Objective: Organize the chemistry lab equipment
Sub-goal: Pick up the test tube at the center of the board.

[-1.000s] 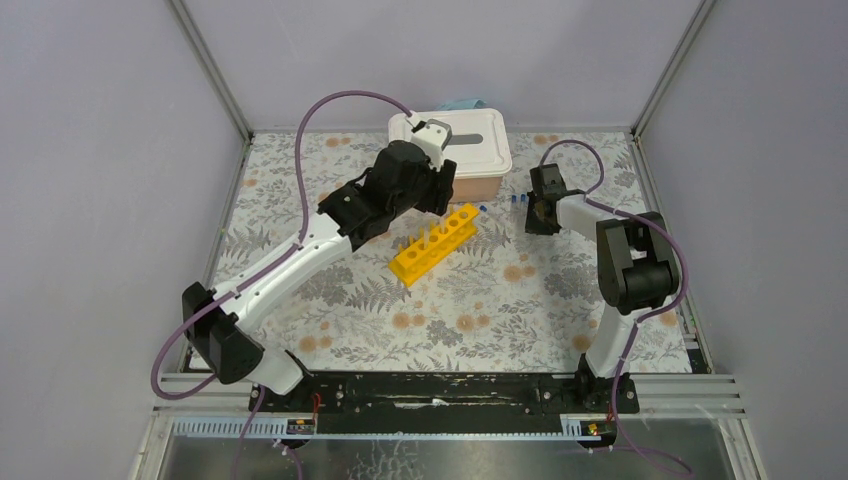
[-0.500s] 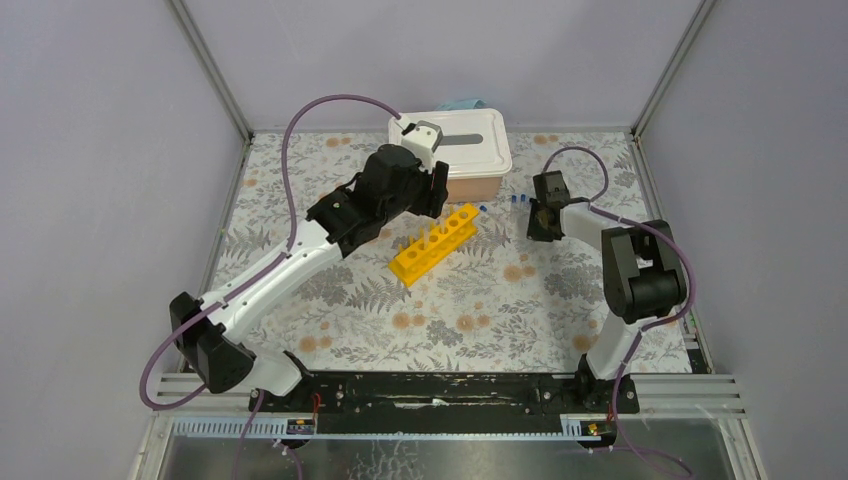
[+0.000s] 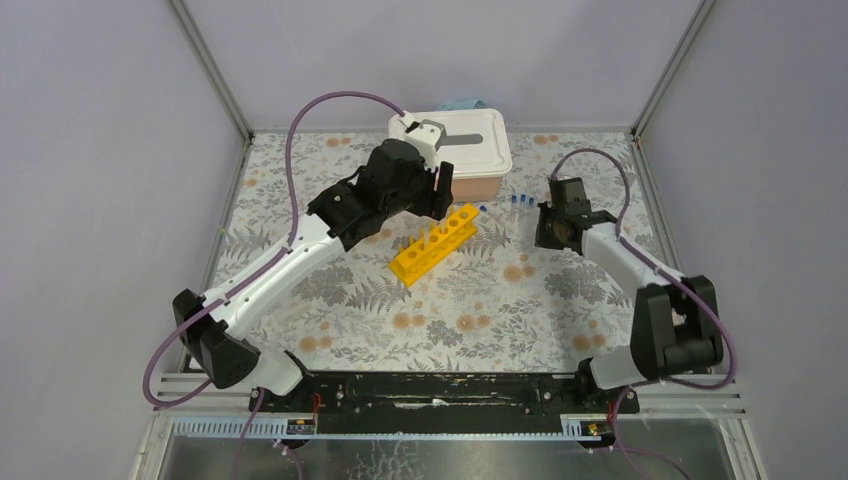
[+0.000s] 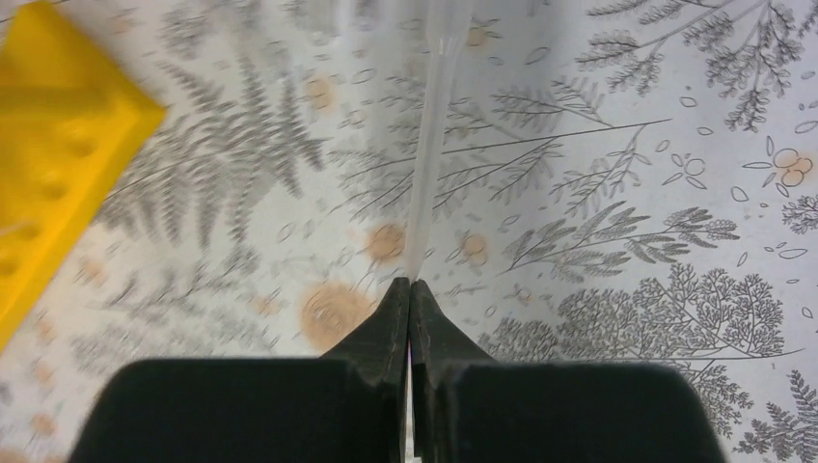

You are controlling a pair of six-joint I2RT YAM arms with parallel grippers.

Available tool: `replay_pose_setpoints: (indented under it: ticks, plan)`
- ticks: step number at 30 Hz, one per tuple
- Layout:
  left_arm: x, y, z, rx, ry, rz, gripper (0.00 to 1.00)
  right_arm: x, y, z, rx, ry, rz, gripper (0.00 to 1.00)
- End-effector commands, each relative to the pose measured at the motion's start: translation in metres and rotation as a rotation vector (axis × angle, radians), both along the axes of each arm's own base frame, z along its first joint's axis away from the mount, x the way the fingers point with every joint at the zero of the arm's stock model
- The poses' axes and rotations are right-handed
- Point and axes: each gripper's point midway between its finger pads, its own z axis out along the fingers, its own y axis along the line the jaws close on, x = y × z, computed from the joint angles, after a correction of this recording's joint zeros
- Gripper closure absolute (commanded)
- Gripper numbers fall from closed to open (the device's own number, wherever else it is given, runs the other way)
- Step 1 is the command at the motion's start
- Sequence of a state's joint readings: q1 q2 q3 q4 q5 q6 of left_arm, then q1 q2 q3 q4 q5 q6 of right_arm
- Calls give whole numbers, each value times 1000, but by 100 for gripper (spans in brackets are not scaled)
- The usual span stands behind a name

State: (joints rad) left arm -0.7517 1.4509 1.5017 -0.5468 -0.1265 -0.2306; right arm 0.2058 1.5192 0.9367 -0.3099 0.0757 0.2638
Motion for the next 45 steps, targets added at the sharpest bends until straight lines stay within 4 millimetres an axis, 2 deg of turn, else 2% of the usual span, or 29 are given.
replay_pose_setpoints:
  ticks: [1, 6, 9, 15, 23, 27, 30, 40, 45]
  plan:
    - [-5, -17, 3, -32, 59, -61, 30, -20, 28, 40, 96, -84, 158, 100]
    - [-11, -35, -1, -87, 167, -155, 28, -45, 63, 82, 195, -166, 336, 100]
    - [-10, -39, -7, -151, 256, -194, 28, -63, 83, 105, 227, -201, 445, 100]
    - [-14, -43, -16, -224, 372, -256, 27, -97, 113, 136, 251, -246, 630, 100]
    - [-31, -49, -31, -303, 539, -367, 24, -126, 132, 159, 278, -267, 762, 100]
    - [-44, -55, -33, -335, 603, -443, 24, -137, 140, 167, 287, -267, 808, 100]
    - [-47, -54, -32, -344, 613, -456, 23, -145, 144, 172, 293, -274, 838, 100]
    - [-54, -50, -31, -372, 651, -487, 24, -161, 152, 187, 301, -292, 889, 100]
    - [-61, -50, -31, -382, 671, -517, 28, -163, 153, 188, 298, -299, 902, 100]
